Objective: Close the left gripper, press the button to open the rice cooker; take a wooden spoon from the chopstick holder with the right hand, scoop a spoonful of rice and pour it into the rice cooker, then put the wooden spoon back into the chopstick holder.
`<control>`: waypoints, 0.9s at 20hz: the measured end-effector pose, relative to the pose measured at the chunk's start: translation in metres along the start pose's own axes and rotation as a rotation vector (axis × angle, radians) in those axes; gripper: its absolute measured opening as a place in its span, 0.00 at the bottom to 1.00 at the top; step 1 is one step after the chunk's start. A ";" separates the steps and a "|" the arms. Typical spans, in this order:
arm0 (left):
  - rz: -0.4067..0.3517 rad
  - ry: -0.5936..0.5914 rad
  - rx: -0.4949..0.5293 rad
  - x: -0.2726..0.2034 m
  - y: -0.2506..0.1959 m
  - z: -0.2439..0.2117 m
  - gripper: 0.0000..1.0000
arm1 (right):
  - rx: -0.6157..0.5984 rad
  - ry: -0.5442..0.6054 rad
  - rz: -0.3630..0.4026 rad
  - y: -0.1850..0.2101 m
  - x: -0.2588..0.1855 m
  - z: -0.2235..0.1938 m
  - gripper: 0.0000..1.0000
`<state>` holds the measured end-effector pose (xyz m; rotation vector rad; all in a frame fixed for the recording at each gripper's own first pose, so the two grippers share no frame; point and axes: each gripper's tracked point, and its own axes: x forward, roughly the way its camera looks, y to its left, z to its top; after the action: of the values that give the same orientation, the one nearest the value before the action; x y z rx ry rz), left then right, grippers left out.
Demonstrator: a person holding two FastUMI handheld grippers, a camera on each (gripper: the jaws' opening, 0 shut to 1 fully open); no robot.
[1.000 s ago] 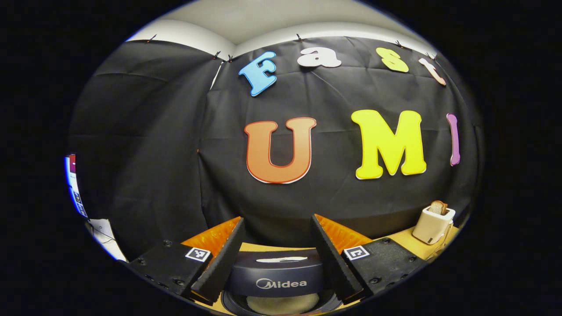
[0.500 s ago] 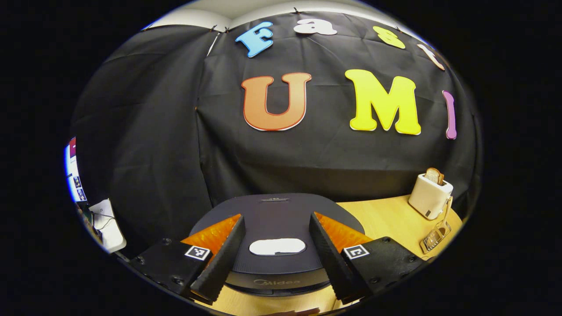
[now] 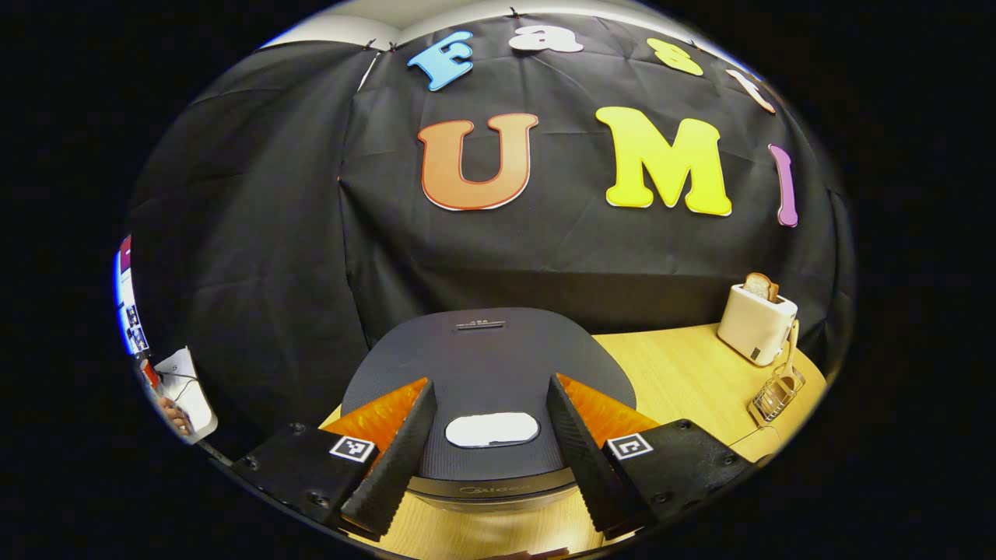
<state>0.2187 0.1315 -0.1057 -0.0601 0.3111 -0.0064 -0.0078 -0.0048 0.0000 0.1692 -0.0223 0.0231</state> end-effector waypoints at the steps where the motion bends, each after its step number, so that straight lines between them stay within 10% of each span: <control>1: -0.004 0.005 -0.004 -0.001 0.000 -0.003 0.92 | 0.013 -0.005 -0.003 -0.001 -0.002 0.001 0.96; 18: 0.013 -0.105 -0.009 -0.043 -0.006 -0.019 0.87 | 0.041 -0.051 0.027 0.013 -0.010 0.027 0.96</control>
<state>0.1724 0.1246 -0.1101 -0.0668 0.2063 0.0113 -0.0185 0.0035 0.0287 0.2104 -0.0746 0.0464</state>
